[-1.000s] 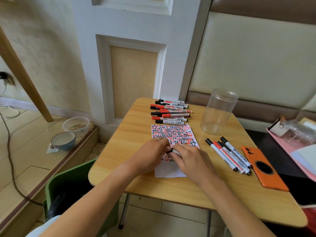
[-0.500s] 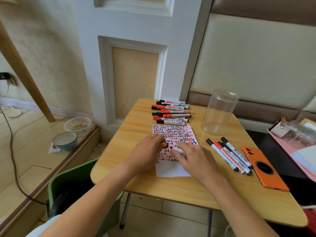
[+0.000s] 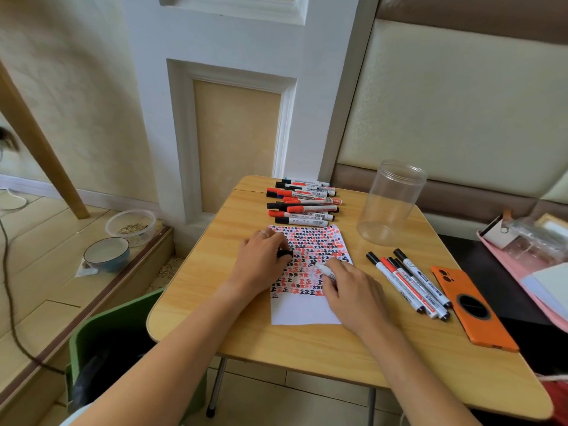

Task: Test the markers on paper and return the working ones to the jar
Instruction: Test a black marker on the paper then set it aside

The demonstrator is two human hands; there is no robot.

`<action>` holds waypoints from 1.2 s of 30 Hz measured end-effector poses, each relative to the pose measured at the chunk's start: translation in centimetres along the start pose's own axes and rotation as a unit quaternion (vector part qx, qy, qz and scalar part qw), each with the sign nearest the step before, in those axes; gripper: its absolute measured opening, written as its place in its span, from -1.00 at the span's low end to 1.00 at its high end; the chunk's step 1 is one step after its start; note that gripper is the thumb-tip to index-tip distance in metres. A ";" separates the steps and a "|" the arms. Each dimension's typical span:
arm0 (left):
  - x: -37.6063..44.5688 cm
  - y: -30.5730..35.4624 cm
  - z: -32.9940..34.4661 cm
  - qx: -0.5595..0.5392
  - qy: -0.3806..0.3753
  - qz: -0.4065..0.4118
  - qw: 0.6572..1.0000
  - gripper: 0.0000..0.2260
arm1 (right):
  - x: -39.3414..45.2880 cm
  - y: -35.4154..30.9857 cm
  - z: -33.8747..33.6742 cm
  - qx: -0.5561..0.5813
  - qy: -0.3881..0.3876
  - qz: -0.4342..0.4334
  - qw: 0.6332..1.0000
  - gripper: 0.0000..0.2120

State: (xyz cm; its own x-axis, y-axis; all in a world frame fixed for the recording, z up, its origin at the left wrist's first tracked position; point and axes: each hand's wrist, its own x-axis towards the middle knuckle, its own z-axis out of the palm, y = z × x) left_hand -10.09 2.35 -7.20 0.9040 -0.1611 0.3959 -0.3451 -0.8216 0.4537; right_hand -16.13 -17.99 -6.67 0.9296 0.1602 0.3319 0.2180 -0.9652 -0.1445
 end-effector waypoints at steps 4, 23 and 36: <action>0.1 -0.3 0.4 0.004 -0.016 -0.004 1.000 -0.83 | -0.1 0.0 -0.1 0.010 -0.002 -0.002 1.000 -0.83; -5.4 -2.7 -3.8 0.013 -0.116 0.118 0.986 -0.68 | -0.9 -1.0 -2.2 0.193 0.041 -0.013 0.980 -0.72; -4.5 -2.1 -3.9 0.029 -0.118 0.100 0.988 -0.65 | -0.3 -3.4 -2.4 0.689 -0.094 0.129 0.707 -0.76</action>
State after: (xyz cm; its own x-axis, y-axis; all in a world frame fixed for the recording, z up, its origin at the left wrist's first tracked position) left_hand -14.41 6.91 -6.86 0.8552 -0.4405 0.2732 -0.5138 -0.7897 0.3351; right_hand -17.84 -15.23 -4.01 0.9861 0.1651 0.0173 -0.0042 0.1292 -0.9916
